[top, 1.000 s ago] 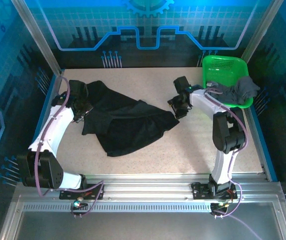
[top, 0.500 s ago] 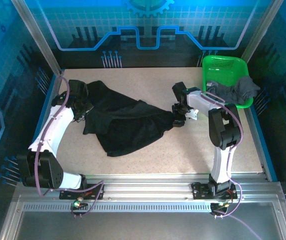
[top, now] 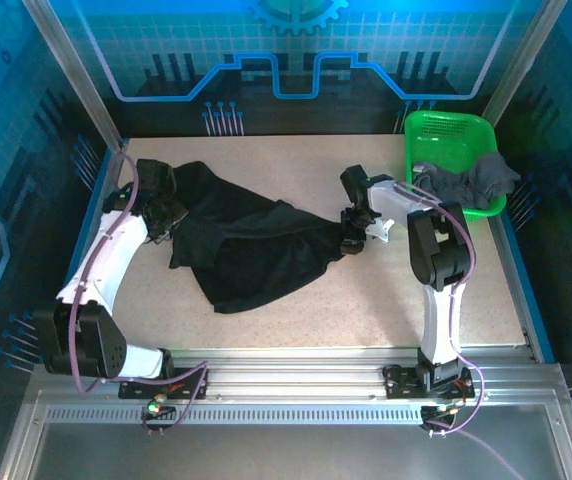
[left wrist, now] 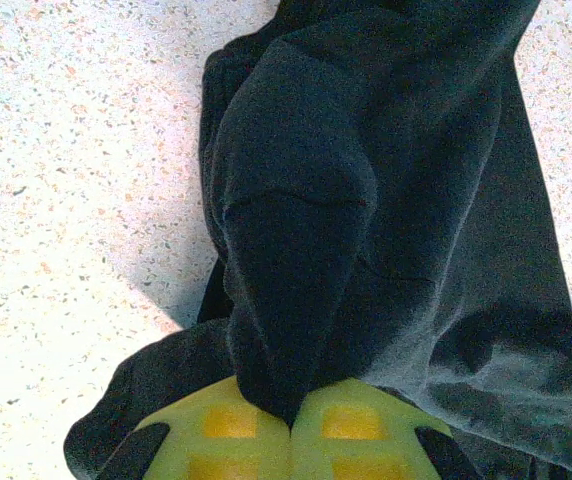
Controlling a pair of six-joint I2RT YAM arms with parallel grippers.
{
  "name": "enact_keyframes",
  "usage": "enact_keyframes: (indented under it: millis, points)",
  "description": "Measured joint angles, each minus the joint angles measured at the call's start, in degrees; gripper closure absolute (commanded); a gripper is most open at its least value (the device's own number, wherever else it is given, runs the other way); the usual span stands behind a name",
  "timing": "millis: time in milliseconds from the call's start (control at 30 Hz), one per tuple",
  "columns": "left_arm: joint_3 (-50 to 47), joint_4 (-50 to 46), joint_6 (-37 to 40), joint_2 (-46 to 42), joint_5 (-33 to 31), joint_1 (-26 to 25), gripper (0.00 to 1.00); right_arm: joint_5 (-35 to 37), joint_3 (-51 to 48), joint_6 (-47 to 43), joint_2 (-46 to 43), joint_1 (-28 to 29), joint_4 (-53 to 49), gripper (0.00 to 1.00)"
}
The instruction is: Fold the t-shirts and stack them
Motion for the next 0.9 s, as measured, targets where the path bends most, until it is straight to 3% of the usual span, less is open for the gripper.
enact_keyframes:
  millis: [100, 300, 333, 433, 567, 733, 900]
  points:
    - [0.0, -0.02, 0.0, -0.02, 0.09, 0.0, 1.0, -0.46, -0.5, 0.02, -0.04, -0.04, 0.2, 0.43]
    - [0.26, 0.0, -1.49, -1.07, 0.66, 0.0, 1.0, -2.67, -4.13, 0.63, -2.05, -0.72, 3.19, 0.95]
    - [0.63, -0.02, -1.79, -1.18, 0.98, 0.0, 1.0, -2.95, -4.39, 0.72, -2.23, -0.94, 3.85, 1.0]
    - [2.64, 0.09, -3.06, -1.25, 1.92, 0.02, 1.0, -1.88, -4.28, 0.83, -2.67, -1.4, 4.22, 1.0]
    - [6.32, 2.27, -5.51, -1.25, 4.42, 0.35, 1.0, 4.61, 0.44, -2.56, -2.56, -1.88, 0.96, 1.0]
    - [12.39, 7.48, -10.16, 0.76, 9.73, 2.43, 1.0, 11.96, 12.87, -15.21, -4.09, -2.36, -0.28, 1.0]
    - [24.11, 13.73, -13.16, 8.26, 14.84, 4.33, 1.0, 14.47, 22.27, -28.65, -6.71, -2.47, 1.7, 1.0]
